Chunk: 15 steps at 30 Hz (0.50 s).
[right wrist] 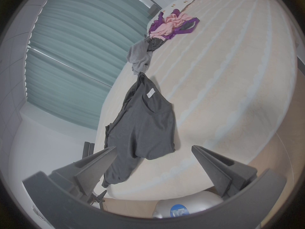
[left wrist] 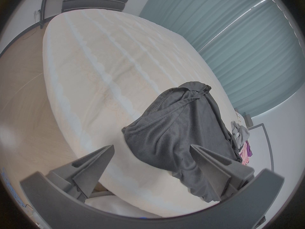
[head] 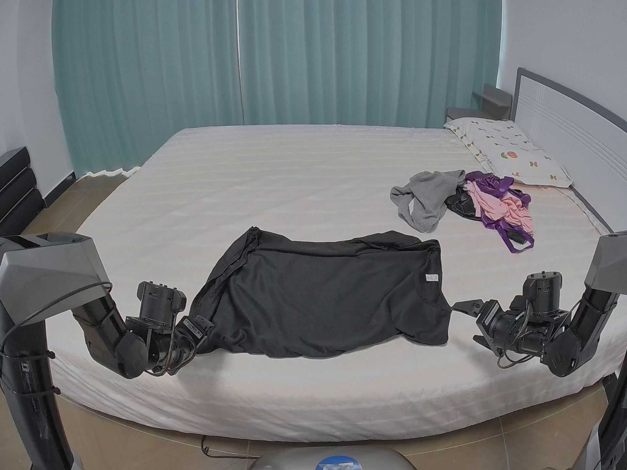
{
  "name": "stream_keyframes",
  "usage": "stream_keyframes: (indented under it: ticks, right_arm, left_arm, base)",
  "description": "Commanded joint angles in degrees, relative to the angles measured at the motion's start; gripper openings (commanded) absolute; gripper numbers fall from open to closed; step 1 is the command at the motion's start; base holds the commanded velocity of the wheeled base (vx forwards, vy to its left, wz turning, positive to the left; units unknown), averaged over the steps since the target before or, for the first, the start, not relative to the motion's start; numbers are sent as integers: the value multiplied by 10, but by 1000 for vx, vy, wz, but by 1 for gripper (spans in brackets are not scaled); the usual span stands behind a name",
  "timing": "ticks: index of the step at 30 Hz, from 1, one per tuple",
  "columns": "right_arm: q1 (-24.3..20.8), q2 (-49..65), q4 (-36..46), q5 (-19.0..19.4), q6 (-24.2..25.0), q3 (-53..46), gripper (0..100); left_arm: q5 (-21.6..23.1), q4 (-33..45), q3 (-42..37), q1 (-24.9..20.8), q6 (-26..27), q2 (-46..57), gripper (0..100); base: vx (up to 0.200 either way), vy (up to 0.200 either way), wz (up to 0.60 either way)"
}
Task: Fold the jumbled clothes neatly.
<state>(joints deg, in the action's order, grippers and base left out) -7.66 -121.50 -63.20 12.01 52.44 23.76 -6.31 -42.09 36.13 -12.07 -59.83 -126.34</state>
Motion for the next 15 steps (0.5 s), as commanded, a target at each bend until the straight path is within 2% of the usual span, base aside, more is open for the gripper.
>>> stream_keyframes:
  ticks: [1, 6, 7, 15]
  right_arm:
    - [-3, -19, -21, -1, -1, -6, 100]
    - [-3, -34, -55, -1, -2, -17, 100]
    - [-3, -34, -55, -1, -2, -16, 100]
    - [-20, -41, -55, -1, -2, -9, 100]
  left_arm:
    - [-1, 0, 24, 9, 1, -30, 100]
    - [-2, 0, 38, 10, 17, -44, 100]
    - [-2, 0, 39, 10, 20, -45, 0]
    - [-22, 0, 47, 13, 19, -51, 0]
  base:
    - [0, 0, 0]
    - [0, 0, 0]
    - [0, 0, 0]
    - [0, 0, 0]
